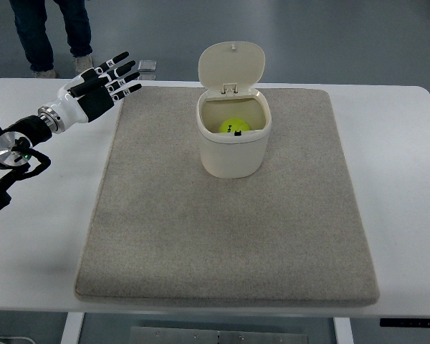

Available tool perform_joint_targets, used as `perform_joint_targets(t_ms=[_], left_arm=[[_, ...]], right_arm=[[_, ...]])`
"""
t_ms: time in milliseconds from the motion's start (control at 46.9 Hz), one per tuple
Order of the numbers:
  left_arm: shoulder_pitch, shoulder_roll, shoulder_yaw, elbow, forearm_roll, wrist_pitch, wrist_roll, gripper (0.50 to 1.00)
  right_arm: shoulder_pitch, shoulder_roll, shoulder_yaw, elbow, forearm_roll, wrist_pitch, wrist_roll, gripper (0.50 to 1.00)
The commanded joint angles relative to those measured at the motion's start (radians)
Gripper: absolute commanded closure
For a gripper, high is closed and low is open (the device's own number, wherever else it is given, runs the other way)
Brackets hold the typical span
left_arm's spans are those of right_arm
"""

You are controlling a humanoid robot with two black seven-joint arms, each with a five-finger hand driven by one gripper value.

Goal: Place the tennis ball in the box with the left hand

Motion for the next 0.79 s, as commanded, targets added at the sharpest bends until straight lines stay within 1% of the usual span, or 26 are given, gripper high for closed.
perform_joint_targets(t_ms=[0,512,768], left_arm=[[-0.002,-0.001,0.001,0.001,0.001,0.003,0.001,0.506],[-0.013,-0.006,0.008,-0.001,0.004,0.011,0.001,0.506],[-0.010,-0.023,0.014,-0.002,0.006,0.030,0.001,0.506]], right_arm=[[0.000,0.000,0.000,0.000,0.000,0.000,0.000,0.562],[0.000,0.000,0.000,0.000,0.000,0.000,0.000,0.562],[0.000,0.000,0.000,0.000,0.000,0.002,0.000,0.562]])
